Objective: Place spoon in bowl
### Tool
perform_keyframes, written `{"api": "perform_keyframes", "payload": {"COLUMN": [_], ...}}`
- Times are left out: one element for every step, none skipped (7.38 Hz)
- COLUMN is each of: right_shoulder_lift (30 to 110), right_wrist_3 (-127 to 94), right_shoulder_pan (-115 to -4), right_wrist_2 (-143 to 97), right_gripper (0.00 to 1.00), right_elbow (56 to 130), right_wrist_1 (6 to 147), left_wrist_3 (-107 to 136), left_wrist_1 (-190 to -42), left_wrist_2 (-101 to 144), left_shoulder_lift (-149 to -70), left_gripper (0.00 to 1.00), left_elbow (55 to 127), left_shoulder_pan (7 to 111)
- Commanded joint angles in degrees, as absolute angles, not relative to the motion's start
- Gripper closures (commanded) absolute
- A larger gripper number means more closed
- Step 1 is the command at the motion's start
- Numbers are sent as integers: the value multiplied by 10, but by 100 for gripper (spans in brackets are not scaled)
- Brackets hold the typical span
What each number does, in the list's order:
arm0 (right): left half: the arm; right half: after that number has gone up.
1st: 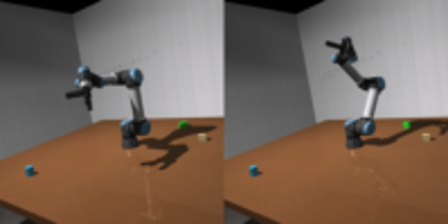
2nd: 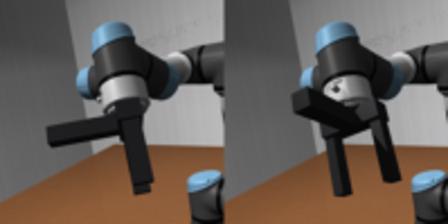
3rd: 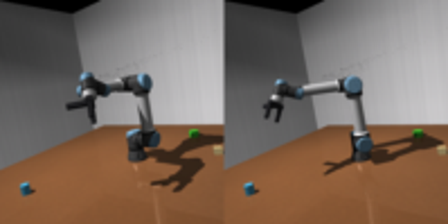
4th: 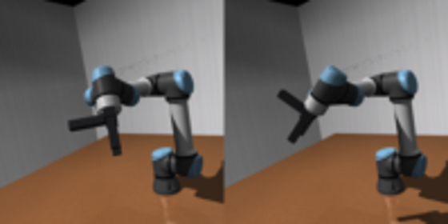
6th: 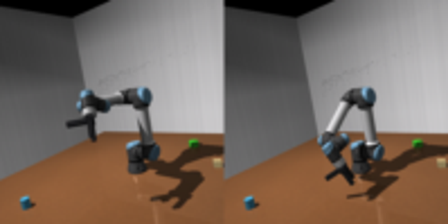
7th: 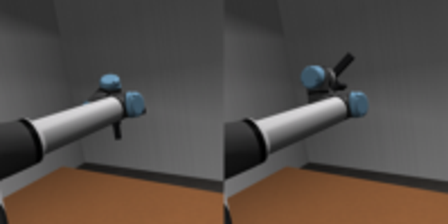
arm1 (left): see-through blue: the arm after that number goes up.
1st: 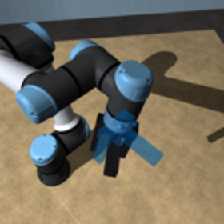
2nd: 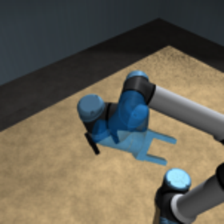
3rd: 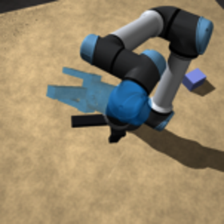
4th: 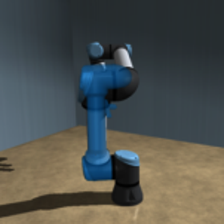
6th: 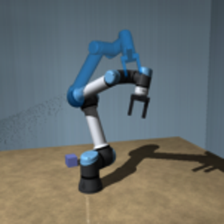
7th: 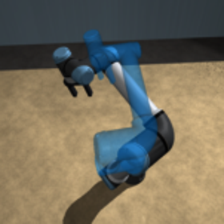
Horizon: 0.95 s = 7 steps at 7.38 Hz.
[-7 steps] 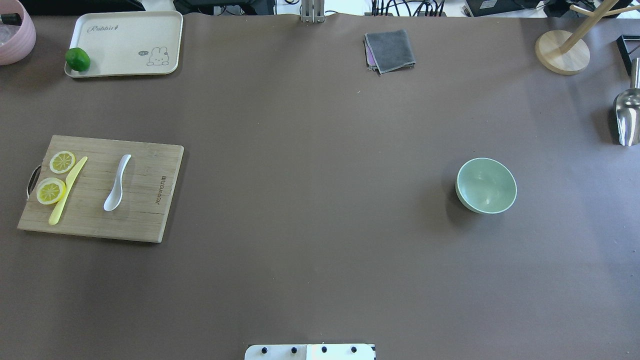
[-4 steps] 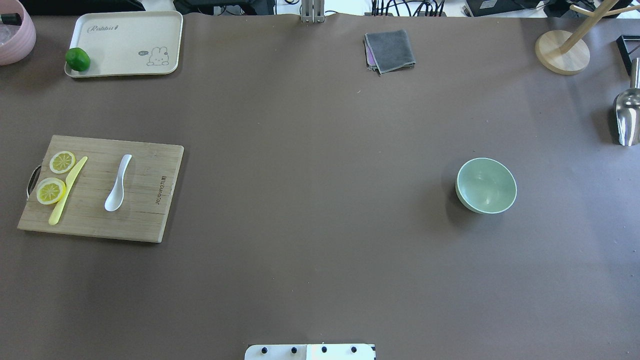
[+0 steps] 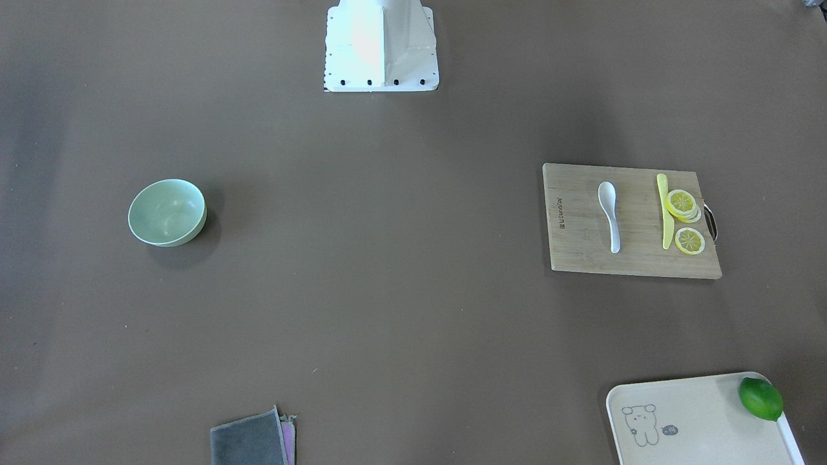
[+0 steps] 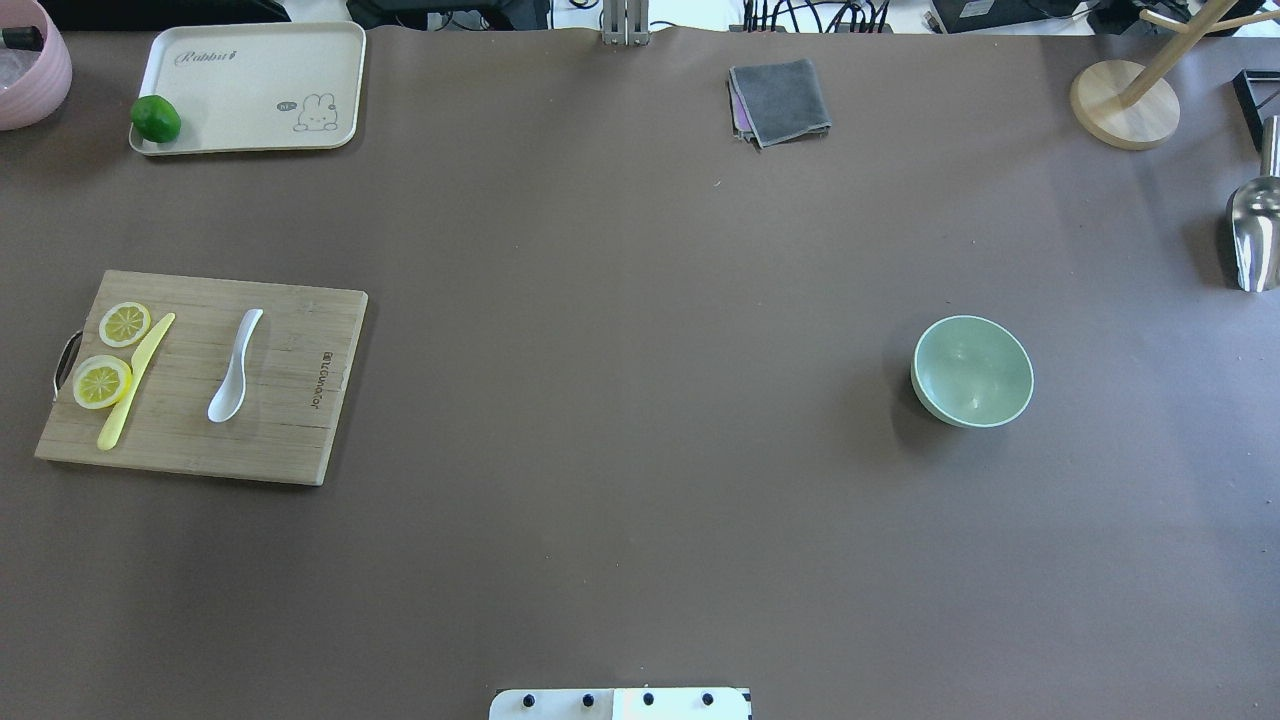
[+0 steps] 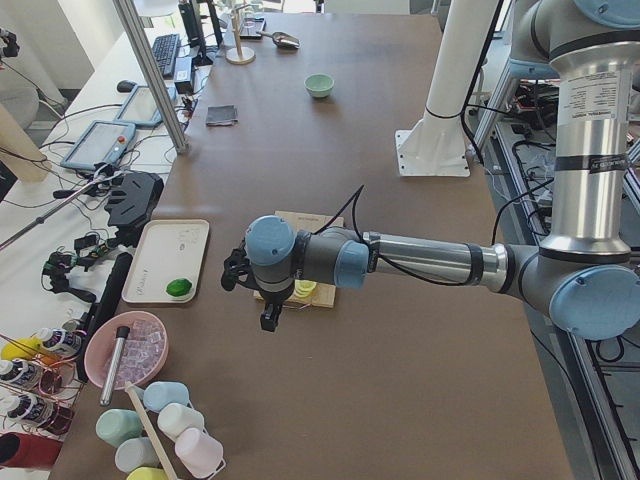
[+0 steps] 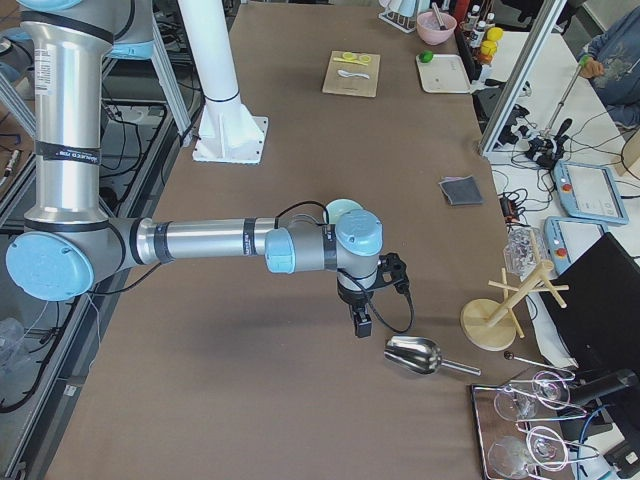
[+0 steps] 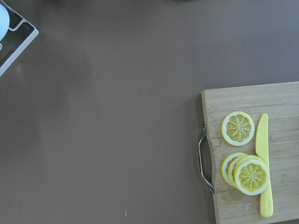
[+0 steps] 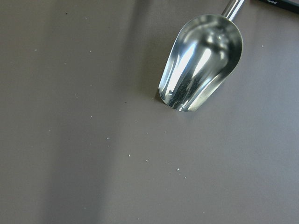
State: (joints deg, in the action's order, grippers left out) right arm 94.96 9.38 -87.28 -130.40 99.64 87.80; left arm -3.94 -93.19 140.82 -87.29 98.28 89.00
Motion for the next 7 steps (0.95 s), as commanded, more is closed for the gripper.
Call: {"api": "perform_keyframes", "payload": {"right_shoulder_lift": [948, 944, 934, 926, 927, 926, 926], "right_wrist_3": [92, 91, 92, 92, 92, 92, 92], "right_shoulder_pan": [-873, -873, -873, -873, -873, -873, -873], "right_wrist_2": [-1304, -1304, -1304, -1303, -1303, -1303, -1306], "right_gripper": [0, 0, 0, 0, 0, 0, 0], "right_elbow": [999, 999, 998, 992, 991, 987, 988], "right_wrist_1": [878, 878, 878, 879, 879, 878, 879], "left_wrist_3": [-39, -39, -36, -38, -36, -36, -38], "left_wrist_1": [-933, -933, -933, -934, -933, -934, -934], "left_wrist_2": [1405, 1406, 1411, 1411, 1409, 1411, 1411], "left_shoulder_lift": [-875, -879, -880, -881, -880, -874, -870], "left_gripper": [2, 2, 2, 2, 2, 2, 2], "left_elbow": [986, 985, 990, 992, 999, 1014, 1026], "left_shoulder_pan": [889, 889, 889, 889, 889, 891, 891]}}
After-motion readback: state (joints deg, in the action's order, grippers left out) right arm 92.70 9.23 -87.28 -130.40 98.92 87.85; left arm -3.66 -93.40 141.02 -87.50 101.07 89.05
